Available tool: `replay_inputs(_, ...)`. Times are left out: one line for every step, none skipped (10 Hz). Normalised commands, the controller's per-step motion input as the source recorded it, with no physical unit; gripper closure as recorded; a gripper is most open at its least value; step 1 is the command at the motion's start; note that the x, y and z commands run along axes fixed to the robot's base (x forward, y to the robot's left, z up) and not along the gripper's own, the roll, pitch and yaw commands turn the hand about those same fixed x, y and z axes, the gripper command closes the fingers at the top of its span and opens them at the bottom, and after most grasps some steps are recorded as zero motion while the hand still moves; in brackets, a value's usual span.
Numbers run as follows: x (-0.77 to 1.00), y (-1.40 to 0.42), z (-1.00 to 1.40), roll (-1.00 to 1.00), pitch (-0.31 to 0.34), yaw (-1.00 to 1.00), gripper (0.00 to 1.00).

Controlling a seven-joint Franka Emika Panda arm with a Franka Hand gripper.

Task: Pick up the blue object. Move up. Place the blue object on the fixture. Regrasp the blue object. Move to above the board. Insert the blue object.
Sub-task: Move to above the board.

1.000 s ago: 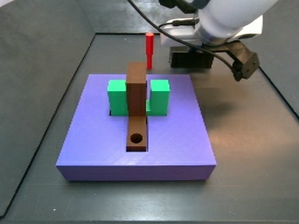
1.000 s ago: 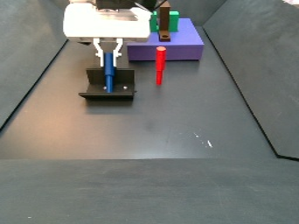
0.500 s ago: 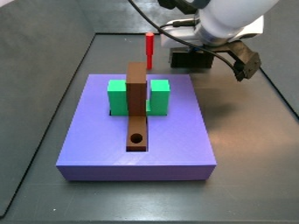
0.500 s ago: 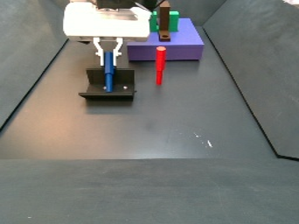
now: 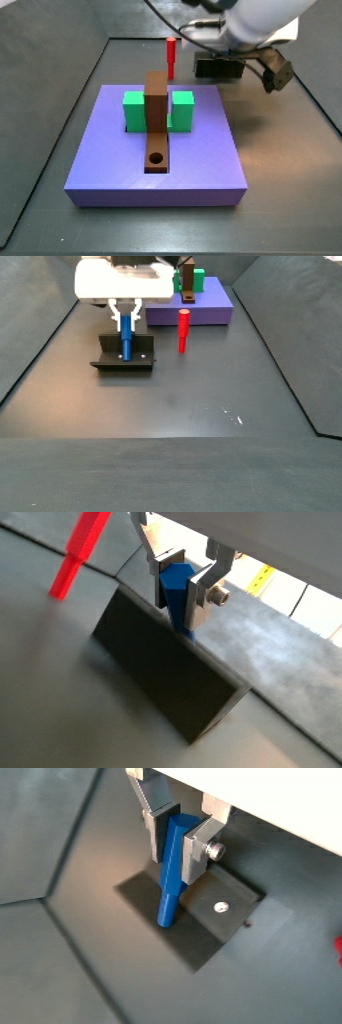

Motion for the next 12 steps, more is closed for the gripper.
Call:
replay_inputs(-0.01,-0.02,1.40,-0.05,0.003,0.07,1.00)
replay_inputs(-0.04,0.00,1.40,-0.13,-0.028,0.07,1.00)
replay_inputs(-0.03,0.00,1.40,-0.09,-0.035,0.05,1.00)
replay_inputs(-0.02,-0.02,1.40,-0.02,-0.028,0.02,1.00)
replay_inputs(-0.02,-0.01,1.40,0.00,-0.024,0.01,1.00)
replay_inputs(-0.01,-0.01,1.40,-0.03,-0.001,-0.02,1.00)
replay_inputs(0.00,-0.01,0.84,-0.03,0.013,-0.02,1.00)
replay_inputs(0.02,-0.02,0.30,0.00,0.046,-0.02,1.00)
replay_inputs(-0.93,-1.40,0.28,-1.00,0.059,-0.14,1.00)
replay_inputs(-0.95,-1.40,0.26,-1.00,0.057,-0.14,1.00)
replay_inputs(-1.04,-1.40,0.25,-1.00,0.046,-0.12,1.00)
replay_inputs(-1.02,-1.40,0.24,-1.00,0.051,-0.12,1.00)
